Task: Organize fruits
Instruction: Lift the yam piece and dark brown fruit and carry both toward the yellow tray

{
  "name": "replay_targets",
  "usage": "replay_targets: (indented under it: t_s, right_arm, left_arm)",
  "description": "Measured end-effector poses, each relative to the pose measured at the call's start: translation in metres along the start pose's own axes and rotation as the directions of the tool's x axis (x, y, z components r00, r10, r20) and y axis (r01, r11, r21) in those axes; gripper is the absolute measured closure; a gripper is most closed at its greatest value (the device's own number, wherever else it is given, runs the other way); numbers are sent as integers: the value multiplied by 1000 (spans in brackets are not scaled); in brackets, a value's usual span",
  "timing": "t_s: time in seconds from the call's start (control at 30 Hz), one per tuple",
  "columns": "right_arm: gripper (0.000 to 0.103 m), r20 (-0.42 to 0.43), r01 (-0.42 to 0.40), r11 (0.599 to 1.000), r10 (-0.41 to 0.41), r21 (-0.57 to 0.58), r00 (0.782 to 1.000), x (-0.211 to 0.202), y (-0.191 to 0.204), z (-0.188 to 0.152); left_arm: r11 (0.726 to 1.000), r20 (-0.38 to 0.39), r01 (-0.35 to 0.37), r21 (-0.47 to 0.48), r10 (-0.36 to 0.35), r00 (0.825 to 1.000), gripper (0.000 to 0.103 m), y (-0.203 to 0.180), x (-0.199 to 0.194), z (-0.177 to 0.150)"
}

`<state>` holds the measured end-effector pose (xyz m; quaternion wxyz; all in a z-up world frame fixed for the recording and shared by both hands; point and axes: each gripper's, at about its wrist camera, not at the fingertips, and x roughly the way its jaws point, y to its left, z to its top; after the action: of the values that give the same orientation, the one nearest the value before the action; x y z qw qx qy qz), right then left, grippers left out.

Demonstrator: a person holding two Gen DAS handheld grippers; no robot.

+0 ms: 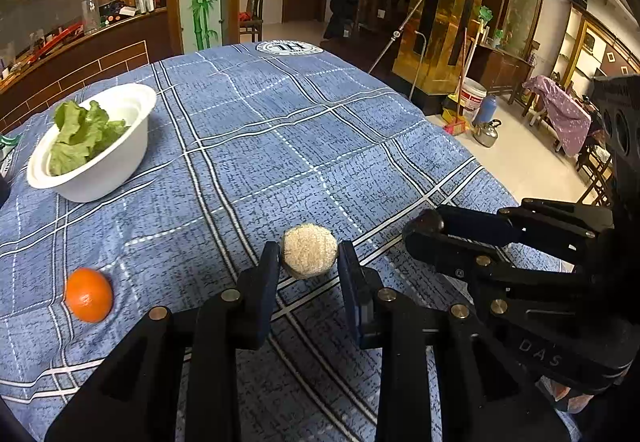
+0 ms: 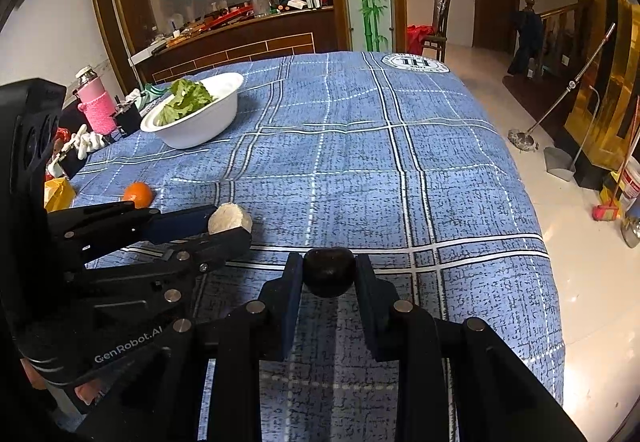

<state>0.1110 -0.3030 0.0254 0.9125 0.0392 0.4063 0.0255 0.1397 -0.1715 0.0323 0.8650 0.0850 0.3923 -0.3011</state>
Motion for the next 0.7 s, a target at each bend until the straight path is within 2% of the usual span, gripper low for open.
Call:
replay_targets:
  t_s: [0.3, 0.7]
  right_arm:
    - [76, 11, -15, 1000, 15, -9, 1000, -10, 18, 0]
    - [76, 35, -52, 998, 53, -23, 998, -30, 59, -4]
  left_arm:
    - [999, 19, -28, -31, 29, 999, 77, 5, -20, -6]
    - [983, 14, -128, -130, 131, 991, 77, 21, -62, -35]
